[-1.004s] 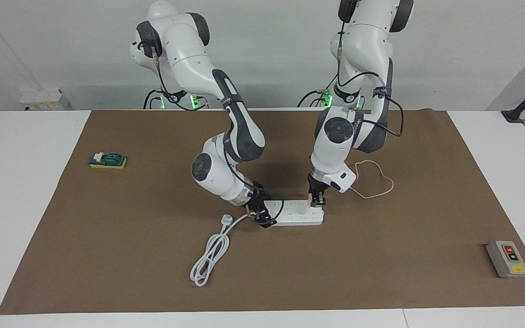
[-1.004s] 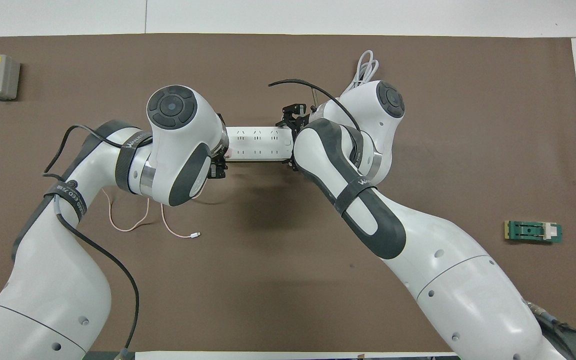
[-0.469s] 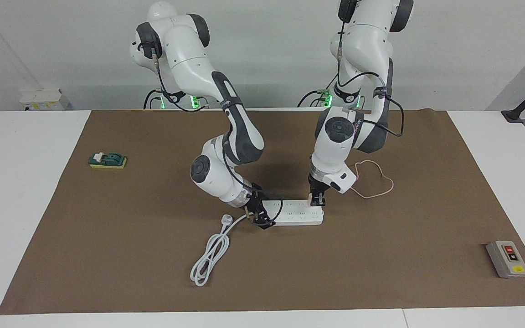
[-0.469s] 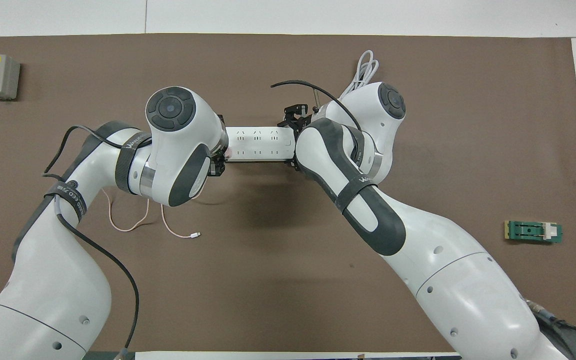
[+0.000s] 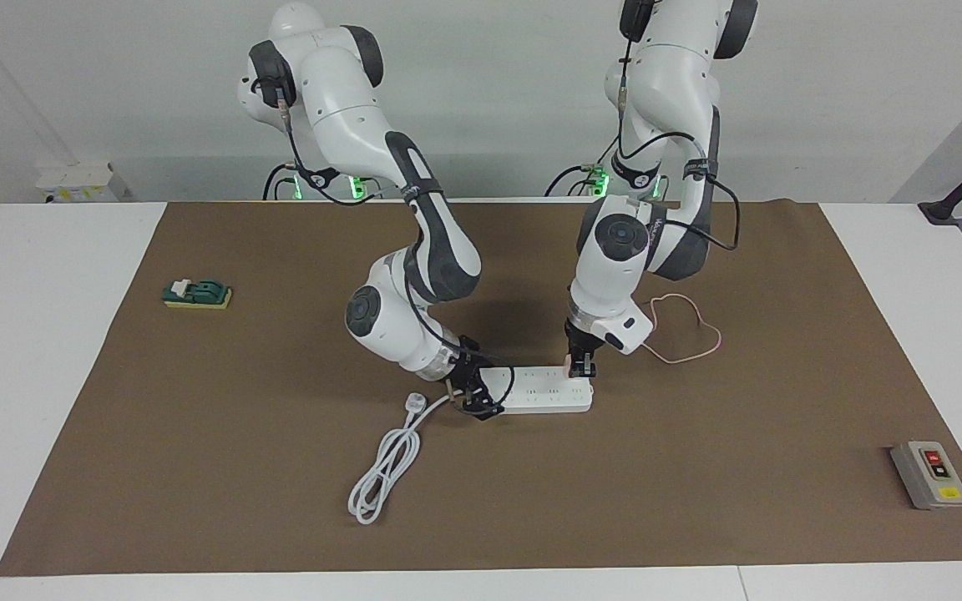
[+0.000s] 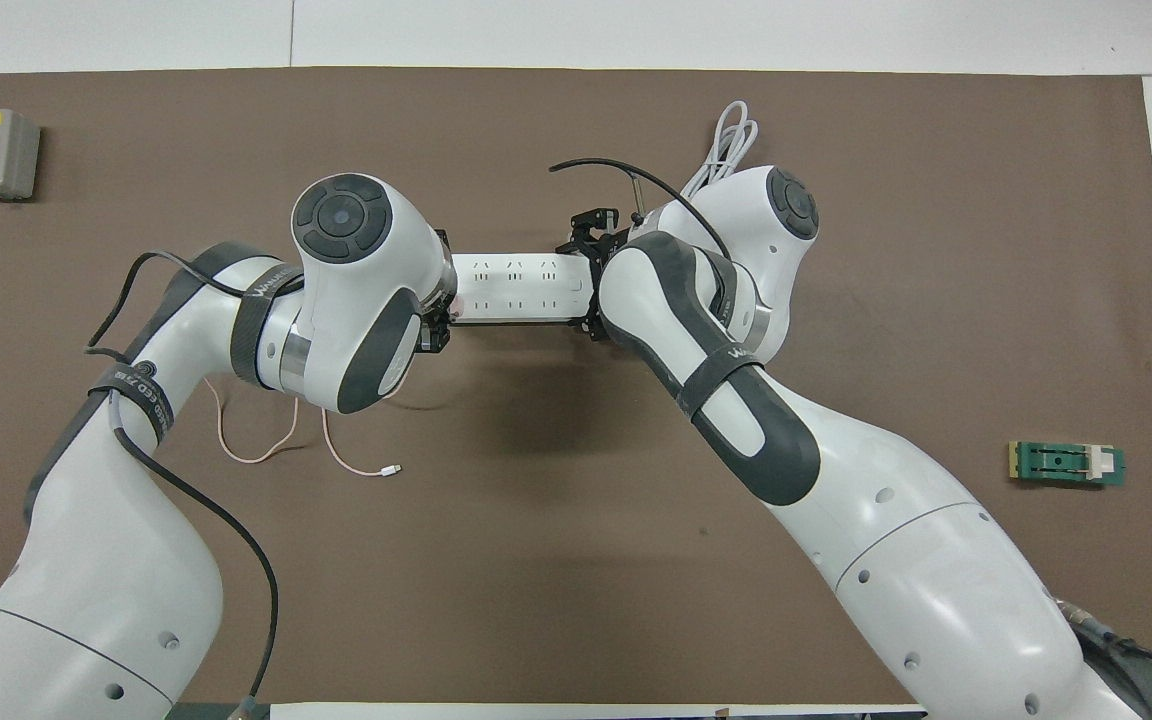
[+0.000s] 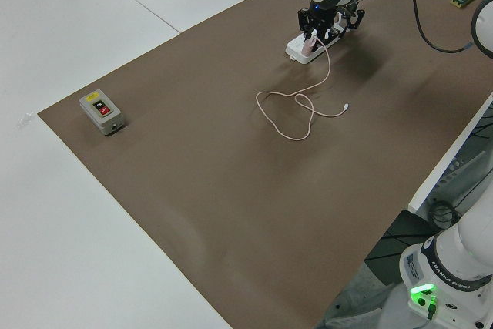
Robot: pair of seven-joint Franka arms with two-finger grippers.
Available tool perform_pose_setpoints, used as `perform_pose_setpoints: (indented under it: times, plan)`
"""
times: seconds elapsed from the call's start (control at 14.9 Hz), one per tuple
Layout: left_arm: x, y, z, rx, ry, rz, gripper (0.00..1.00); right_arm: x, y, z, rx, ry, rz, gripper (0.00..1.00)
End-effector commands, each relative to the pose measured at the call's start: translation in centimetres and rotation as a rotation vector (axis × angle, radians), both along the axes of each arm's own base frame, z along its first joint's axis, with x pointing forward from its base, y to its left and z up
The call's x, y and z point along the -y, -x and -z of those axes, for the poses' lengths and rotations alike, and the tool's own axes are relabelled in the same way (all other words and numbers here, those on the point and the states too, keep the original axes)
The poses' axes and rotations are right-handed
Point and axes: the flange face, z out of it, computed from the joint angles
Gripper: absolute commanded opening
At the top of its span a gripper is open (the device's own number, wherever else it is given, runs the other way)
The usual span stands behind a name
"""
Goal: Unplug charger and place it aside
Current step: 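Grasp the charger with the left gripper while the right gripper holds the strip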
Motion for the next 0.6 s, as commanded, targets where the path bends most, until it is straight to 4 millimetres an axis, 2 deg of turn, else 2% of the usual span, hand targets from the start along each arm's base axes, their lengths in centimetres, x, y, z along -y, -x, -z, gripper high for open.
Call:
perform_pose_setpoints:
  times: [0.0,0.54]
  plan:
    - [0.03,0.81,0.76,-0.010,-0.016,0.025,0.00,0.32,-0.39,1.28,0.038,-0.018,-0.006,0.00]
    - [0.01,0.83,0.81,-0.010,-0.016,0.044,0.00,0.31,-0.46,1.18,0.036,-0.033,0.006,0.00]
